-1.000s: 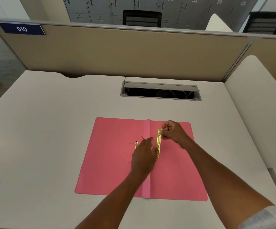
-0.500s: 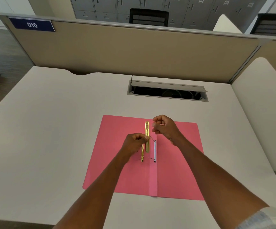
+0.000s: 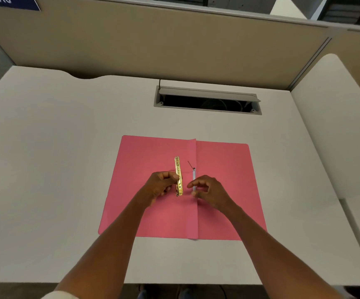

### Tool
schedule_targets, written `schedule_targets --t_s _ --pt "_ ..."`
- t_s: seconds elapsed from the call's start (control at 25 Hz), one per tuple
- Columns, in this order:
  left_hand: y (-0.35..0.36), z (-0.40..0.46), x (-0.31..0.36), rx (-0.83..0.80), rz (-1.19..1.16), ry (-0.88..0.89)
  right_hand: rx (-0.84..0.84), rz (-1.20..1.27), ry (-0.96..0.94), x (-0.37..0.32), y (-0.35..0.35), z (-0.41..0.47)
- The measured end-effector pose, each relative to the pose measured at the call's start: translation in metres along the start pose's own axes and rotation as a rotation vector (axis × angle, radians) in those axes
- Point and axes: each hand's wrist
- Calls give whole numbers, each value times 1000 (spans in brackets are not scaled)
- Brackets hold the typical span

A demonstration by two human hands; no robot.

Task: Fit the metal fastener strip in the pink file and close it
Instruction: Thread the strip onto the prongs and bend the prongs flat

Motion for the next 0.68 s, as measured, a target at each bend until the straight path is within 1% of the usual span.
schedule_targets --t_s 0.12,0.36,0.68 --pt "3 1 4 -18 19 3 12 -31 -29 -1 5 1" --pt "6 3 6 -46 32 -1 68 -58 36 4 14 8" --pt "10 2 9 -65 23 25 92 -55 65 5 18 12"
Point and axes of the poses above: each hand's wrist, its own z-axis towards the middle knuckle, its own y-axis out of the palm, x = y × z, and after that the axes turned 15 degrees about y, right-handed
